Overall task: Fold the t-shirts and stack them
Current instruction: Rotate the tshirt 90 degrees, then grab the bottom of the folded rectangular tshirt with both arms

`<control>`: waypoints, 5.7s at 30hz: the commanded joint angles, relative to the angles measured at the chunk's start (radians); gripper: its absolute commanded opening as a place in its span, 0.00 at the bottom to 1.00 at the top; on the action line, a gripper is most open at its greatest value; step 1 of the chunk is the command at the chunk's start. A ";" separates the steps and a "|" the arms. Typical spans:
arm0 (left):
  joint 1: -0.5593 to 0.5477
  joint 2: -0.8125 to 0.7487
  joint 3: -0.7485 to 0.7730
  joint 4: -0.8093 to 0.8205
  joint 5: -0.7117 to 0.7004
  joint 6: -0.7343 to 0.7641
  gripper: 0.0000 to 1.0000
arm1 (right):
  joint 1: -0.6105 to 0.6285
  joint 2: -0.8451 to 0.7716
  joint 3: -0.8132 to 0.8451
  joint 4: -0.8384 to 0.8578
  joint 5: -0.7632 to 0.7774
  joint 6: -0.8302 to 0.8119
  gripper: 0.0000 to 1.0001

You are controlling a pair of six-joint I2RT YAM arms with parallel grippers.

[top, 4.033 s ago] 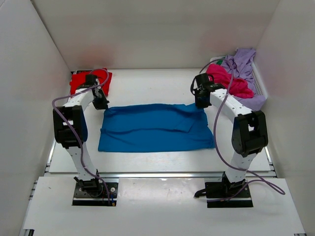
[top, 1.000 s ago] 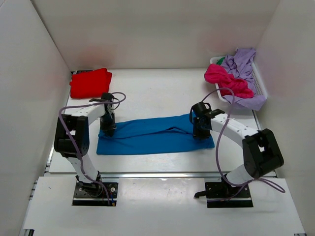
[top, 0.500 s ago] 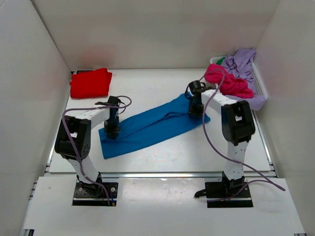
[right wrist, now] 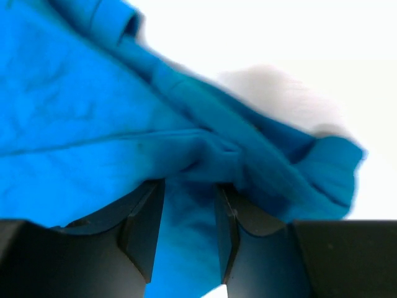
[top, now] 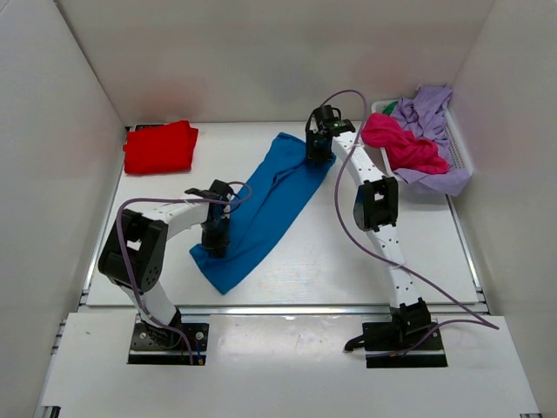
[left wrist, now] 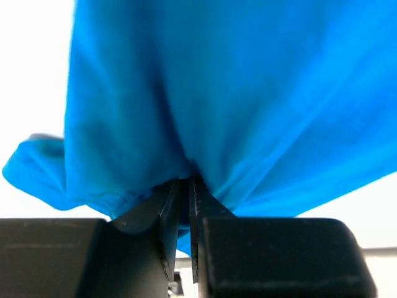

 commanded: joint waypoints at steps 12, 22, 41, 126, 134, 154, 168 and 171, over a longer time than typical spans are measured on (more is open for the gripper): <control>0.027 -0.064 0.081 -0.032 0.230 -0.084 0.26 | -0.025 -0.348 -0.069 -0.093 0.062 -0.120 0.36; 0.138 0.204 0.621 -0.090 0.316 0.030 0.21 | 0.246 -0.899 -0.924 0.141 0.122 -0.100 0.33; 0.113 0.953 1.629 -0.163 0.547 0.021 0.25 | 0.616 -0.966 -1.461 0.662 -0.162 0.115 0.29; 0.043 0.152 0.637 -0.217 0.190 0.137 0.25 | 0.394 -1.398 -1.823 0.335 -0.202 -0.082 0.56; -0.111 -0.233 -0.006 0.121 0.314 -0.058 0.23 | 0.454 -1.495 -1.964 0.441 -0.217 0.061 0.45; -0.364 -0.274 -0.225 0.336 0.304 -0.300 0.34 | 0.494 -1.500 -2.062 0.414 -0.139 0.202 0.38; -0.464 -0.227 -0.260 0.299 0.225 -0.352 0.40 | 0.505 -1.529 -2.082 0.409 -0.139 0.241 0.41; -0.473 -0.233 -0.263 0.284 0.218 -0.352 0.41 | 0.520 -1.512 -2.084 0.401 -0.144 0.264 0.42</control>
